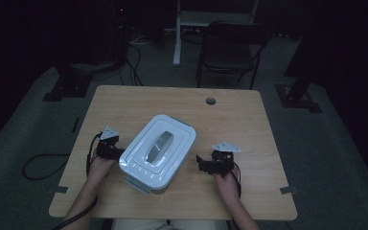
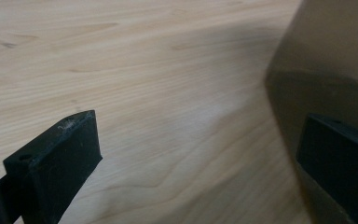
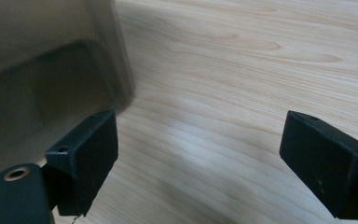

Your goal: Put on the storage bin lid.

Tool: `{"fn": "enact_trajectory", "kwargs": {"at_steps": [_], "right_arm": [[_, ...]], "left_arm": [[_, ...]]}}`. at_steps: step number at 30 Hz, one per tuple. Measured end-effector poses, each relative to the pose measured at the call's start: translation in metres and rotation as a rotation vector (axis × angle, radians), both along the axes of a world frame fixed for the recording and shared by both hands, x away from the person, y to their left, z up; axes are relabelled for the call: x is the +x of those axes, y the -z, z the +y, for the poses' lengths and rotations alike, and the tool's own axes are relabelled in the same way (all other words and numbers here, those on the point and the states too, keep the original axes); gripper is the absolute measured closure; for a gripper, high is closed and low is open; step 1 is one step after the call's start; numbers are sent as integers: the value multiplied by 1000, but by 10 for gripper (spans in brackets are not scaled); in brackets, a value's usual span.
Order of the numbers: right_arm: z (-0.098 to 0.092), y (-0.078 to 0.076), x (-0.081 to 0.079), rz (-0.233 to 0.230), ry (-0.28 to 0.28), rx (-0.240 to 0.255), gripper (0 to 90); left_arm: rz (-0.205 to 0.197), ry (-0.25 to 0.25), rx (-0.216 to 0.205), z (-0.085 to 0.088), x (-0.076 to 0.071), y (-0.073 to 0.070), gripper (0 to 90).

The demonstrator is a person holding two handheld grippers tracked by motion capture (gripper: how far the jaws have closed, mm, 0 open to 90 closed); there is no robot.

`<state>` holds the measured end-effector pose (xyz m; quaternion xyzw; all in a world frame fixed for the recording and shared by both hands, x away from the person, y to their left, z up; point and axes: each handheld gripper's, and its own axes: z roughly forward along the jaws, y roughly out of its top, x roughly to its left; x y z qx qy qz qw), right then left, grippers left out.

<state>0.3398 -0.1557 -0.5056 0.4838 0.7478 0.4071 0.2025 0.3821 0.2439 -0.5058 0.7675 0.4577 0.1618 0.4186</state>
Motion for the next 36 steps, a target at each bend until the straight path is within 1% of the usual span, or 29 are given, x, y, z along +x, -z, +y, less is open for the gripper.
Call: {"fn": "enact_trajectory", "kwargs": {"at_steps": [4,6,10,12,13,14,17,18,20,21,24,25,27,30,34,36], "right_arm": [[6,0,3,1,5,7,114],[8,0,3,2,7,6,114],[13,-2,2,-4,-10,12,114],[14,-3,2,-5,-12,14,114],[14,-3,2,-5,-12,14,114],[14,-4,1,-8,-14,15,114],[12,-4,0,-12,-17,27,114],[12,-4,-1,-13,-12,21,114],[9,-4,-1,-16,-6,24,114],[7,-4,-1,-12,-4,34,115],[3,-4,0,-7,3,32,115],[1,-3,1,-6,3,29,117],[-3,-4,2,0,7,29,123],[-8,-4,3,-2,12,15,124],[-16,-5,4,-3,17,8,124],[-20,-5,5,-2,24,8,124]], "left_arm": [[12,2,-10,-2,-2,1,5],[20,15,-2,-6,-4,1,5],[13,47,-1,-16,-10,1,5],[18,54,6,-22,-13,0,5],[18,54,6,-22,-13,0,5],[15,53,23,-28,-17,-1,5],[17,55,27,-34,-21,-1,5],[18,56,29,-36,-22,-1,5],[27,63,34,-40,-24,-2,5],[26,68,36,-41,-25,-2,5],[26,81,39,-47,-27,-3,5],[26,83,34,-49,-28,-3,5],[28,97,31,-54,-28,-3,5],[28,112,33,-60,-28,-4,5],[26,128,37,-69,-27,-5,5],[30,140,32,-74,-26,-5,5]]}}
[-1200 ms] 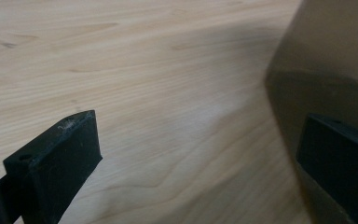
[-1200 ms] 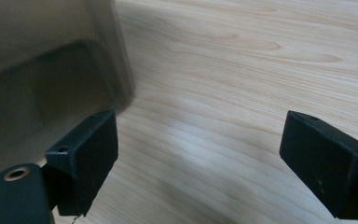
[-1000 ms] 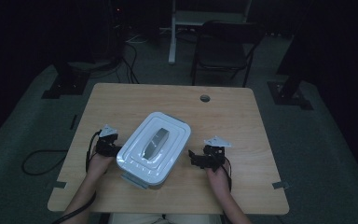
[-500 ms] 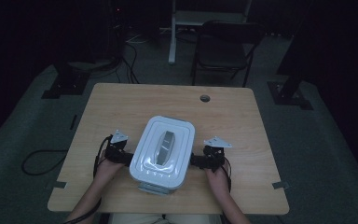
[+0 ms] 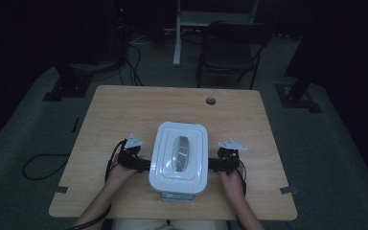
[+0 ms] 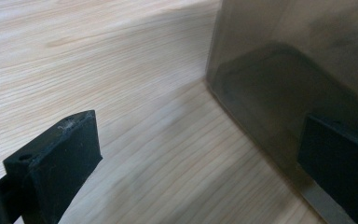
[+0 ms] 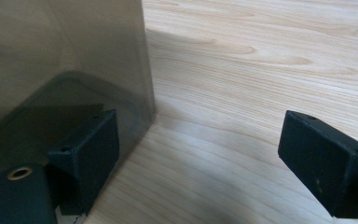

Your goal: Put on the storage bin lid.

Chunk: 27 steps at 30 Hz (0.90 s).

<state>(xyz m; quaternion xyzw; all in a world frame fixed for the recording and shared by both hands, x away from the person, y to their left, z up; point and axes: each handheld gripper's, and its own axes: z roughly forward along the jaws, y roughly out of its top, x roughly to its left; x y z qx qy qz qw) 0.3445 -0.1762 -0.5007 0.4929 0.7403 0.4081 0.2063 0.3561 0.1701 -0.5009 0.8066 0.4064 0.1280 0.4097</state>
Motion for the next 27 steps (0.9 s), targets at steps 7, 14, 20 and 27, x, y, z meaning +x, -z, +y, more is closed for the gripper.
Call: {"fn": "enact_trajectory", "kwargs": {"at_steps": [7,14,20,27], "right_arm": [[-15,-1,2,0,12,-1,124],[-31,1,4,-10,49,23,134],[-43,1,6,-5,50,26,132],[-57,0,9,9,34,29,132]], "left_arm": [[2,26,1,-15,1,0,5],[1,61,14,-34,4,-4,5],[10,83,1,-44,8,-4,5],[12,104,2,-54,10,-5,5]]}}
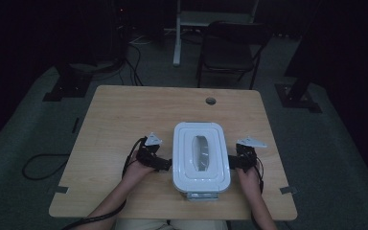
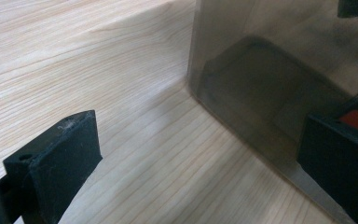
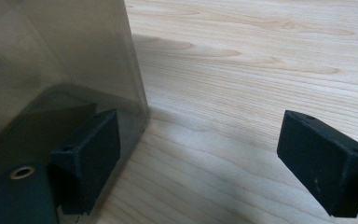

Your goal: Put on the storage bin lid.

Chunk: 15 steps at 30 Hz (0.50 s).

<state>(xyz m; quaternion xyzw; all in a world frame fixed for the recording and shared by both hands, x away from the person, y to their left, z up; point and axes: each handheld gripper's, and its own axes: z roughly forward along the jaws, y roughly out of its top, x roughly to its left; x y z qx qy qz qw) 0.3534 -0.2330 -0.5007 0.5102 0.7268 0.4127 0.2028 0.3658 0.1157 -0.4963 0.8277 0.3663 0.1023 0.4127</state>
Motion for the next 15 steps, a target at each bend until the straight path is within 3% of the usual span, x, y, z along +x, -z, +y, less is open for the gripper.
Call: {"fn": "enact_trajectory", "kwargs": {"at_steps": [15], "right_arm": [[-19,0,0,10,19,7,132]], "left_arm": [[2,32,3,-19,6,0,5]]}}
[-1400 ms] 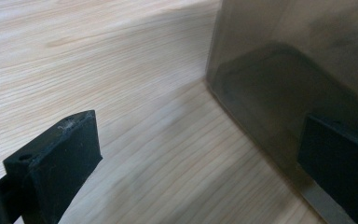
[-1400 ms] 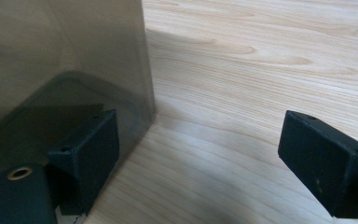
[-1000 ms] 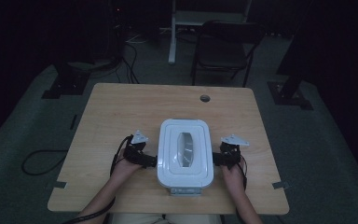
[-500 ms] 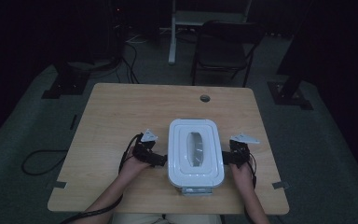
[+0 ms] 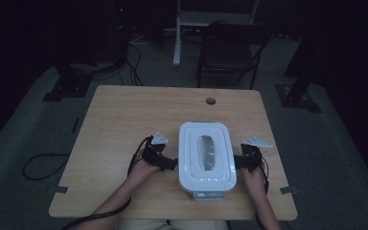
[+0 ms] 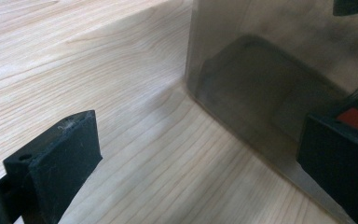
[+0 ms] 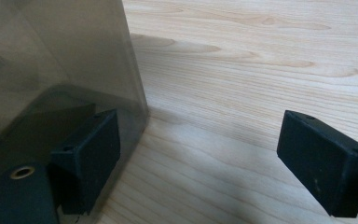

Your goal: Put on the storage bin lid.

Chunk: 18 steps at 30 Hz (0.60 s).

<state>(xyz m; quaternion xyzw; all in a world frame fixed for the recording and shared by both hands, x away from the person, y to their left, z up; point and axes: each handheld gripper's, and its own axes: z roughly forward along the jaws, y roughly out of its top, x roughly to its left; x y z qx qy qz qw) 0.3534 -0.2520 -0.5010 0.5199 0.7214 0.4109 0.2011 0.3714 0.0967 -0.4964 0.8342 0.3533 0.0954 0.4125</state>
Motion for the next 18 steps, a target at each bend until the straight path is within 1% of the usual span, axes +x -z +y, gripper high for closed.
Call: {"fn": "enact_trajectory", "kwargs": {"at_steps": [4,7,10,18], "right_arm": [[-7,1,0,3,6,8,132],[-9,1,0,4,3,6,123],[-10,4,1,18,2,8,123],[-15,8,0,11,24,32,123]], "left_arm": [[4,14,-6,-5,1,1,5],[-9,21,-1,-5,1,0,5],[-16,11,-1,-1,3,1,5],[-47,-23,-17,14,5,-5,5]]}}
